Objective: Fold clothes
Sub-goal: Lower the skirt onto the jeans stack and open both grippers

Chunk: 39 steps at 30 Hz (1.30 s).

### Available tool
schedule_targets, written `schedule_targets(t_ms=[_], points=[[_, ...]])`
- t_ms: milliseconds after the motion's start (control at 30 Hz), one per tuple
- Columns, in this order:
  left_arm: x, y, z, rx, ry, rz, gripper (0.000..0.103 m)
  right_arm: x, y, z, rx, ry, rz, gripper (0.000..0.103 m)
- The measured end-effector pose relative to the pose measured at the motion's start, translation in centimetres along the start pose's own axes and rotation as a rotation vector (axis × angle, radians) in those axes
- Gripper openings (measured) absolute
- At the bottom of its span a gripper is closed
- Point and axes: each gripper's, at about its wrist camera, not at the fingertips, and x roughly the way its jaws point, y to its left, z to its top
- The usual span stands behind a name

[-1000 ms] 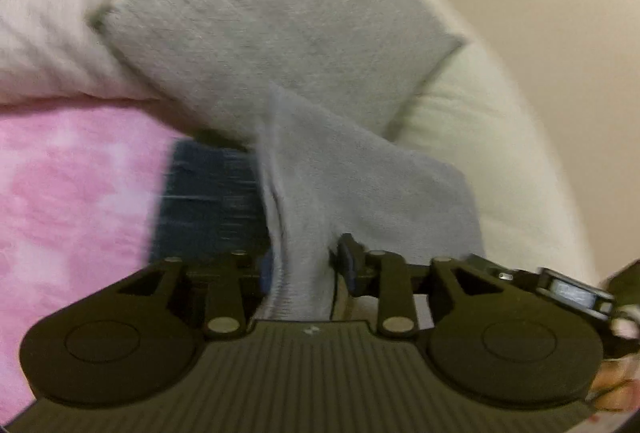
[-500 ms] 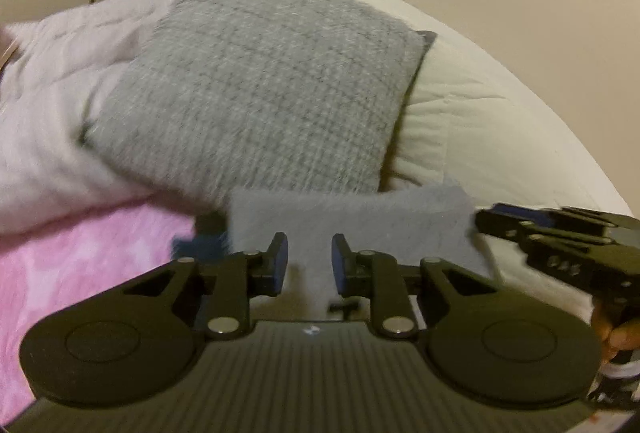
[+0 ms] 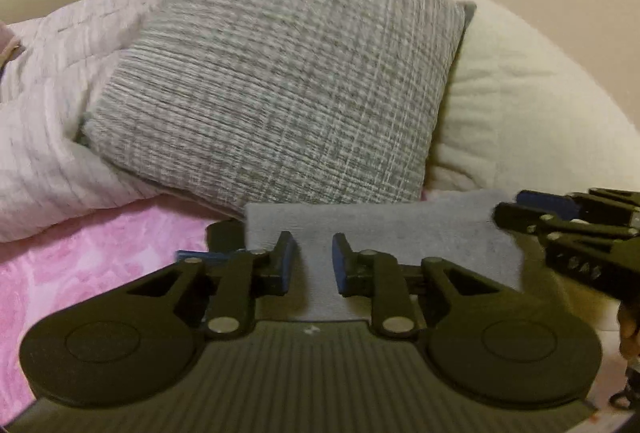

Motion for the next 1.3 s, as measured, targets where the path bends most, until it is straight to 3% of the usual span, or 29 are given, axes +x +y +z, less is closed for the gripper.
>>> schedule_targets(t_ms=[200, 300, 467, 667, 733, 800, 867, 1000, 1100, 1300], points=[[-6.5, 0.3, -3.4, 0.009, 0.011, -0.05, 0.018, -6.9, 0.9, -3.4, 0.074, 0.027, 0.091, 0.022], [-8.6, -0.4, -5.3, 0.03, 0.023, -0.058, 0.016, -9.4, 2.2, -5.7, 0.092, 0.049, 0.084, 0.022], [-7.2, -1.3, -7.1, 0.074, 0.118, -0.001, 0.014, -8.4, 3.4, -7.6, 0.068, 0.133, 0.077, 0.022], [-7.4, -2.1, -5.5, 0.069, 0.181, 0.036, 0.014, -7.8, 3.2, -4.9, 0.134, 0.195, 0.073, 0.023], [-8.5, -2.1, -5.2, 0.055, 0.188, 0.031, 0.015, -8.9, 2.7, -5.2, 0.179, 0.202, 0.087, 0.032], [-10.1, -2.3, -5.0, 0.048, 0.192, 0.031, 0.02, -10.2, 2.6, -4.9, 0.216, 0.208, 0.094, 0.054], [-12.0, -2.5, -4.9, 0.048, 0.197, 0.042, 0.025, -11.8, 2.8, -4.8, 0.239, 0.2, 0.103, 0.06], [-15.8, -2.5, -4.9, 0.045, 0.193, 0.057, 0.037, -14.9, 3.4, -4.4, 0.271, 0.214, 0.115, 0.064], [-18.7, -2.7, -5.1, 0.034, 0.184, 0.071, 0.052, -17.6, 4.2, -4.1, 0.288, 0.21, 0.112, 0.066], [-24.3, -3.2, -6.0, 0.042, 0.138, 0.08, 0.065, -22.9, 6.3, -3.8, 0.275, 0.182, 0.078, 0.067]])
